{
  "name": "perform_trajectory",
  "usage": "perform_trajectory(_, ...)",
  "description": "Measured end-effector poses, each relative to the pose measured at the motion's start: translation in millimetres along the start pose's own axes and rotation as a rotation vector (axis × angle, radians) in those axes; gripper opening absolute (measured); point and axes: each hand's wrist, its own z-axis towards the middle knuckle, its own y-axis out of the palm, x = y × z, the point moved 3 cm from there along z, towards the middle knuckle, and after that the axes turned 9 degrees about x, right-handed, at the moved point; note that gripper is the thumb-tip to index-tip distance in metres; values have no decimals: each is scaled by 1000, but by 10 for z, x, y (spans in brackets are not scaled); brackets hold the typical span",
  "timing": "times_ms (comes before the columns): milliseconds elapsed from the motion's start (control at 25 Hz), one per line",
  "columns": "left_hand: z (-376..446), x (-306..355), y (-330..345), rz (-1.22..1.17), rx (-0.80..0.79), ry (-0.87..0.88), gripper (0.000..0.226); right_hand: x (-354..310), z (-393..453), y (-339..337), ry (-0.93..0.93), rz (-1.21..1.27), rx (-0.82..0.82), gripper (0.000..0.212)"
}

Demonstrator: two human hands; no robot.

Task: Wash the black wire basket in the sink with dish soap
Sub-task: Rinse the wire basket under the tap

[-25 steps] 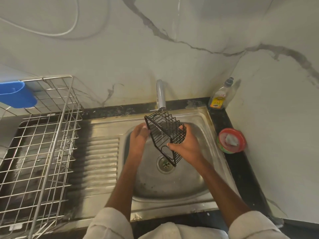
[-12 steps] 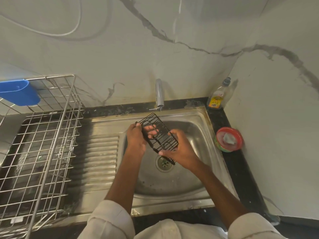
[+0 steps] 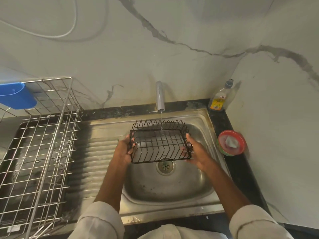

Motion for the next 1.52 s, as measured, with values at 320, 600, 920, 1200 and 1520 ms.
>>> perform_trajectory(320,10,-110,416,451,-49,-58,72,-378,-243,-100,-287,-138,295,59)
perform_trajectory(600,-106,-173,901,523,-132,-123,95,-749,-780,-217,-465,-254,326,45)
perform_trajectory(920,-109,-298,1196,340,-137,-182,98,-608,-774,-510,-504,-392,224,118)
perform_trajectory(1200,-19,-340,720,286,-64,80,79,-377,-580,-388,-485,-348,91,126)
perform_trajectory(1520,-303,-172,44,151,137,404,43,-231,-7,213,-436,-246,71,81)
